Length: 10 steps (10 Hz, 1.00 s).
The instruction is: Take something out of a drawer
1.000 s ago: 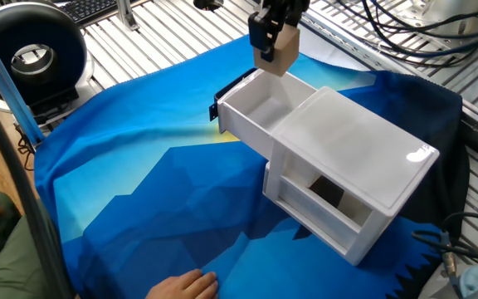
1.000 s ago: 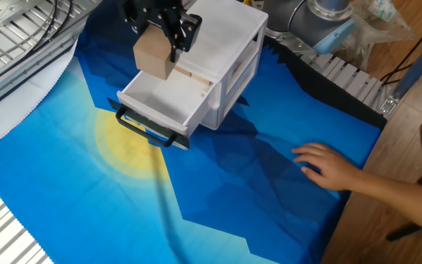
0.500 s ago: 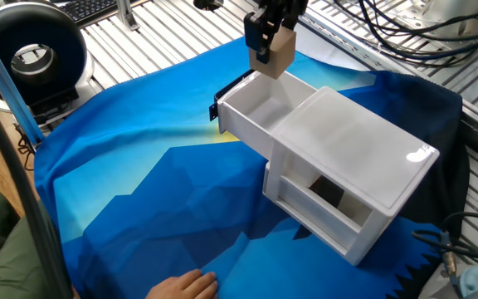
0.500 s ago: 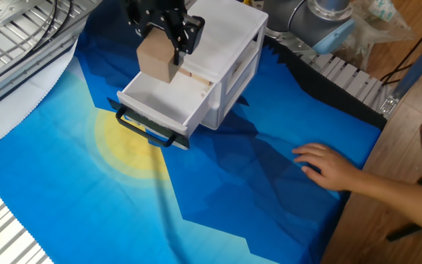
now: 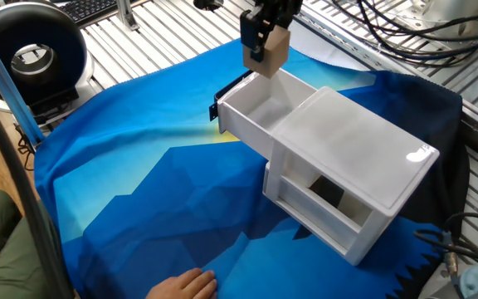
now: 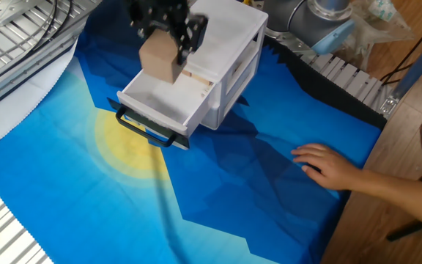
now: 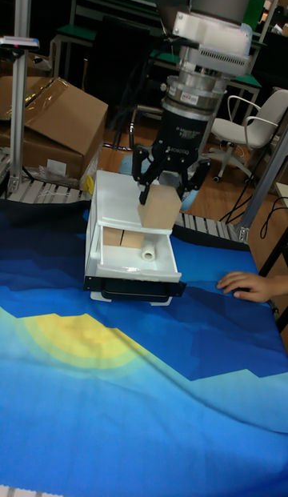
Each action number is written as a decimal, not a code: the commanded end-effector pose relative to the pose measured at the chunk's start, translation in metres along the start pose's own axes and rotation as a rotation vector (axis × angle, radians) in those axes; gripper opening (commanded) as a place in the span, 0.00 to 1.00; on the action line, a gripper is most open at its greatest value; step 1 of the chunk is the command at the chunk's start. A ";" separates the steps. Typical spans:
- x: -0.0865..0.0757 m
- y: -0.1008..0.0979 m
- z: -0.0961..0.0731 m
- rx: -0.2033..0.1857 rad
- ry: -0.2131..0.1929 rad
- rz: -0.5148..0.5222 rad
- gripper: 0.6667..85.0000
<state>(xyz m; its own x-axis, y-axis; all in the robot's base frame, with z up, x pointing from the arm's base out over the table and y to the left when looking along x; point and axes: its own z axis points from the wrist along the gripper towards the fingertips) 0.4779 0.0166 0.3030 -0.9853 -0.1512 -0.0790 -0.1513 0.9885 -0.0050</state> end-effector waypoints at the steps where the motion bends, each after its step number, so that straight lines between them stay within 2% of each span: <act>1: 0.026 0.000 -0.015 -0.029 -0.014 0.009 0.00; 4: 0.045 -0.009 0.005 -0.010 -0.058 0.017 0.00; 7: 0.074 -0.007 0.016 -0.049 -0.052 0.047 0.00; 10: 0.091 -0.011 0.031 -0.048 -0.061 0.055 0.00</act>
<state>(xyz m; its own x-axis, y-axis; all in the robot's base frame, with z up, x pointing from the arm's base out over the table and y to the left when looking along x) 0.4070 -0.0071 0.2774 -0.9865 -0.1062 -0.1243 -0.1104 0.9935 0.0273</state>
